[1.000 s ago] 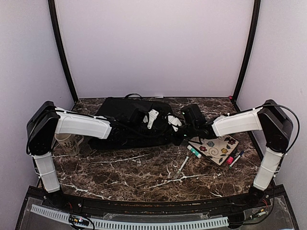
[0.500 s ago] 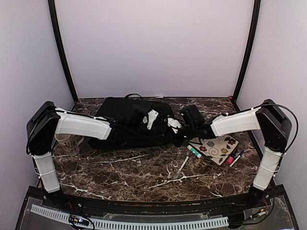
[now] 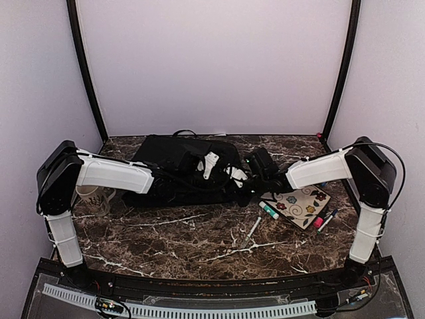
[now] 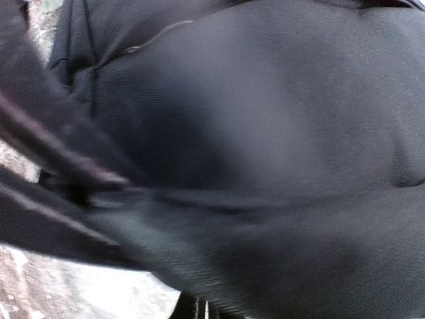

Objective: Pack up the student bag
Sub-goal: Grab the largest pocket of the student bag.

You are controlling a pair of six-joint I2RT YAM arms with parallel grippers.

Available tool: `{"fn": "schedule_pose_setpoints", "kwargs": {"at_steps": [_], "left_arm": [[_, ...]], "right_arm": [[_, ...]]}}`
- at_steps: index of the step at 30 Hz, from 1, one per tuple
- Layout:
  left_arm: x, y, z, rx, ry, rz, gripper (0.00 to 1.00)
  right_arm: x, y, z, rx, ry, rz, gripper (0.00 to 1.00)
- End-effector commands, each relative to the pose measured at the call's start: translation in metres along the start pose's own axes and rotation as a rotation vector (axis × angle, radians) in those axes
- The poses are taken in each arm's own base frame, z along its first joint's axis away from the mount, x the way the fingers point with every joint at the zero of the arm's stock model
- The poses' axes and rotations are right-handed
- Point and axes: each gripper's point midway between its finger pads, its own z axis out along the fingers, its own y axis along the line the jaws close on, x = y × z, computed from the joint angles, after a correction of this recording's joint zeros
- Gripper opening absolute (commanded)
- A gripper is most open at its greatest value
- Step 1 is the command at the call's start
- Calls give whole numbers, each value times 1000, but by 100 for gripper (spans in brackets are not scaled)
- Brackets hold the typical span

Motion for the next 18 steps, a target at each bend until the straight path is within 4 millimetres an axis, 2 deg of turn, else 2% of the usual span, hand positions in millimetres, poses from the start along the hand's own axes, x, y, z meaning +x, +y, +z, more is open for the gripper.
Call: {"fn": "schedule_pose_setpoints", "kwargs": {"at_steps": [1,11,18], "left_arm": [[-32,-8,-21,33,-94,6,0],[-15,-5,-17,20,-37,36,0],[-5,-10,-13,56,-12,45,0]], "right_arm": [[-12,4,-14,3,-35,-26,0],[12,-3,-51,5,28,-4,0],[24,-32,-56,64,46,25,0]]}}
